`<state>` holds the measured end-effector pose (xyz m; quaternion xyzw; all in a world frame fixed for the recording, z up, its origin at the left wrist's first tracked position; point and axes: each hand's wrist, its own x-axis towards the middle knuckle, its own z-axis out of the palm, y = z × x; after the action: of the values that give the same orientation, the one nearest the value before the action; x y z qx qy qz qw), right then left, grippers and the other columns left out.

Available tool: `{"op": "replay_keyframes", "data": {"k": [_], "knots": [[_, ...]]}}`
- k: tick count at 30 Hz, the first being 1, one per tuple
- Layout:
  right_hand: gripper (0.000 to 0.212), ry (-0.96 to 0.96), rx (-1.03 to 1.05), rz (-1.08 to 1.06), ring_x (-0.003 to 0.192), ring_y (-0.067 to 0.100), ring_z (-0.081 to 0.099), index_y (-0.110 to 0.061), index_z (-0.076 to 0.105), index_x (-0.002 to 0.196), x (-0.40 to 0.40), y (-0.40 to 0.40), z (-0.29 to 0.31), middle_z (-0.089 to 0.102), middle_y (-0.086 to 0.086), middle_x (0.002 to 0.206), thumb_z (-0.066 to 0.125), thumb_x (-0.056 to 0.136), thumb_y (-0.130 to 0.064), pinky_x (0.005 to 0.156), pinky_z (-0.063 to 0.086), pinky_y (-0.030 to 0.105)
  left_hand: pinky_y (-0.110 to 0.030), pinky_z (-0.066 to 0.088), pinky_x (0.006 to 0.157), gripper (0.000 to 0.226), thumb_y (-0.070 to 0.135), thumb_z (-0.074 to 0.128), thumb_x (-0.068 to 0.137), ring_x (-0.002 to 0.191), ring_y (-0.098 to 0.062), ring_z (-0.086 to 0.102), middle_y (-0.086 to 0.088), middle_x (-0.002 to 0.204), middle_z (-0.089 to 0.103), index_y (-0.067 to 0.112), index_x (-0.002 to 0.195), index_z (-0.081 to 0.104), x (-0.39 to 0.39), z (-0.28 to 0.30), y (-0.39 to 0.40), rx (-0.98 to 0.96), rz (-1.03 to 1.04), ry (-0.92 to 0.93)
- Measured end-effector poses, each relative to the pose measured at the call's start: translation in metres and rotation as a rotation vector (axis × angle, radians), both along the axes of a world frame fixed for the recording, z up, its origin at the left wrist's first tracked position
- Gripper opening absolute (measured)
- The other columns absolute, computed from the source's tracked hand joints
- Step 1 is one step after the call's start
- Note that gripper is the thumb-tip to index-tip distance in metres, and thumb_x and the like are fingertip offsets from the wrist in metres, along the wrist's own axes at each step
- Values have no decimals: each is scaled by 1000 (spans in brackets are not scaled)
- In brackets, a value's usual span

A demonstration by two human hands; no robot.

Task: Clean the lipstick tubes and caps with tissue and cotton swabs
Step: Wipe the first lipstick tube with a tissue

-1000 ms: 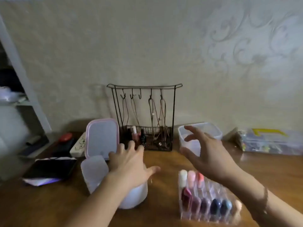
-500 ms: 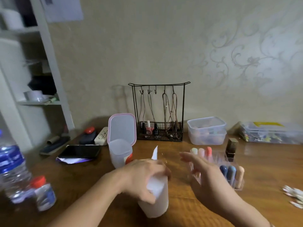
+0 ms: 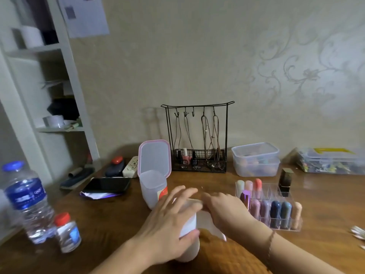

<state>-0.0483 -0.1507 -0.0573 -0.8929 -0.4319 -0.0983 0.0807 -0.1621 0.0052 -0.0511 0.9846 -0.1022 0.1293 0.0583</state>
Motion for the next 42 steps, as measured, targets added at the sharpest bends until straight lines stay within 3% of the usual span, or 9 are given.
{"op": "replay_keyframes", "data": {"k": [2, 7, 16, 22, 26, 31, 33, 36, 42], "knots": [[24, 49, 7, -67, 100, 27, 66, -22, 48, 125, -6, -2, -3, 66, 3, 115, 48, 100, -25, 64, 48, 30, -34, 30, 112, 76, 50, 50, 85, 141, -2, 13, 26, 154, 8, 52, 143, 2, 5, 0, -3, -61, 87, 7], [24, 188, 9, -190, 92, 20, 68, -19, 54, 122, -5, -6, -4, 67, 2, 111, 53, 99, -25, 65, 50, 27, -29, 41, 98, 69, 49, 51, 78, 130, -7, 30, 23, 145, 28, 42, 142, 26, 34, -3, 0, -26, 173, -34], [26, 112, -55, -369, 103, 21, 67, -11, 51, 127, -16, -28, -4, 65, 6, 118, 49, 101, -17, 79, 55, 29, -36, 45, 98, 63, 47, 52, 83, 132, -13, 28, 19, 149, 24, 44, 139, 24, 77, 1, 8, -8, 218, 82], [27, 523, 120, -318, 89, 9, 64, -24, 63, 117, -17, -47, -12, 64, -7, 104, 53, 97, -38, 79, 57, 24, -45, -5, 116, 70, 29, 47, 86, 145, -6, 3, 23, 156, 14, 47, 146, 16, 94, 7, 21, 94, 144, 100], [29, 253, 1, -398, 97, 17, 63, -28, 57, 117, -29, -55, -15, 63, -6, 113, 48, 98, -47, 65, 40, 25, -42, -12, 113, 70, 23, 51, 87, 146, -9, -7, 18, 159, 7, 42, 147, 21, 95, 3, 7, 111, 202, -50], [26, -389, 341, -397, 73, 22, 65, -24, 68, 78, -12, -81, 1, 71, -4, 81, 79, 73, -48, 48, 31, 23, -12, 22, 107, 45, 17, 61, 83, 130, -5, 38, 11, 135, 51, 26, 127, 57, 85, -14, -42, -487, 160, -548], [37, -354, 325, -446, 87, 26, 61, -24, 74, 92, 12, -87, -4, 72, -3, 95, 76, 72, -56, 56, 46, 31, -4, 32, 97, 36, 14, 61, 80, 116, -2, 50, 8, 119, 61, 20, 116, 63, 90, -22, -60, -682, 142, -644], [32, -244, 341, -457, 97, 25, 54, -30, 76, 94, 34, -88, -25, 71, -5, 105, 75, 73, -55, 70, 47, 40, -8, 39, 94, 34, 14, 60, 81, 111, 0, 54, 8, 114, 64, 23, 114, 62, 96, -38, -76, -784, 63, -556], [18, 69, 1026, -311, 90, 12, 56, -36, 65, 91, 35, -88, -12, 64, -24, 89, 63, 84, -53, 71, 46, 25, -14, 46, 90, 32, 38, 54, 87, 112, -4, 57, 17, 116, 62, 28, 117, 60, 96, -42, -81, -834, -2, -431]]}}
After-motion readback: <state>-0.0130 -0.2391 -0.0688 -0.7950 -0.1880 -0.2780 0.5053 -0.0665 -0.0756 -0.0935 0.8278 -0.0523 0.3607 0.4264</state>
